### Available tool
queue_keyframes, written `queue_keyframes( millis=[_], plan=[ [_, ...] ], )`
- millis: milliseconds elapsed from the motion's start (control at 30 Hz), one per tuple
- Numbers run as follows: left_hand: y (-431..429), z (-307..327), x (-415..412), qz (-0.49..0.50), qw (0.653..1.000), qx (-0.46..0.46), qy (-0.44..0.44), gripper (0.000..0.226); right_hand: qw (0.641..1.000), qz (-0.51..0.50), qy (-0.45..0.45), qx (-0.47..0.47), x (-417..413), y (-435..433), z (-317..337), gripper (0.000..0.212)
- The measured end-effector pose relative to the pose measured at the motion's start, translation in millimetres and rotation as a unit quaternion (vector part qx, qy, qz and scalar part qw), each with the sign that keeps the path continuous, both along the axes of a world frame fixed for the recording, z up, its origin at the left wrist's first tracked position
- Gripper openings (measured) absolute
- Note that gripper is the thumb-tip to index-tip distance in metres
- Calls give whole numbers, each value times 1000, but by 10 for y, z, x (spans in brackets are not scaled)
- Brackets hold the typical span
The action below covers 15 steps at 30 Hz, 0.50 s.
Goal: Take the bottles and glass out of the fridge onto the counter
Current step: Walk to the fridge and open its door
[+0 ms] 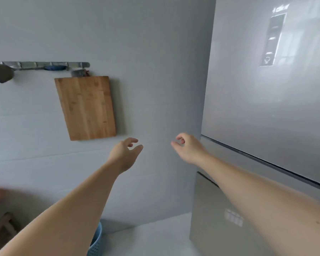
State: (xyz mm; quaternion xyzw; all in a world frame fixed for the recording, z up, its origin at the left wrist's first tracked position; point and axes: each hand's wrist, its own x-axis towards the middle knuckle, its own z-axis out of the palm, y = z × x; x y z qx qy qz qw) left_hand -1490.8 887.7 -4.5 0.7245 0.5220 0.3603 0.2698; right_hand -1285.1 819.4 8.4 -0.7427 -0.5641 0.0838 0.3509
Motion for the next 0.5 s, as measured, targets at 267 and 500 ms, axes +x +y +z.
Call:
queue_keyframes(
  millis=[267, 500],
  plan=[
    [-252, -49, 1555, -178, 984, 4, 16, 39, 982, -185, -15, -25, 1148, -862, -154, 44],
    [-176, -172, 2264, -241, 970, -9, 21, 39, 975, -221, -11, -14, 1744, -817, -278, 38]
  ],
)
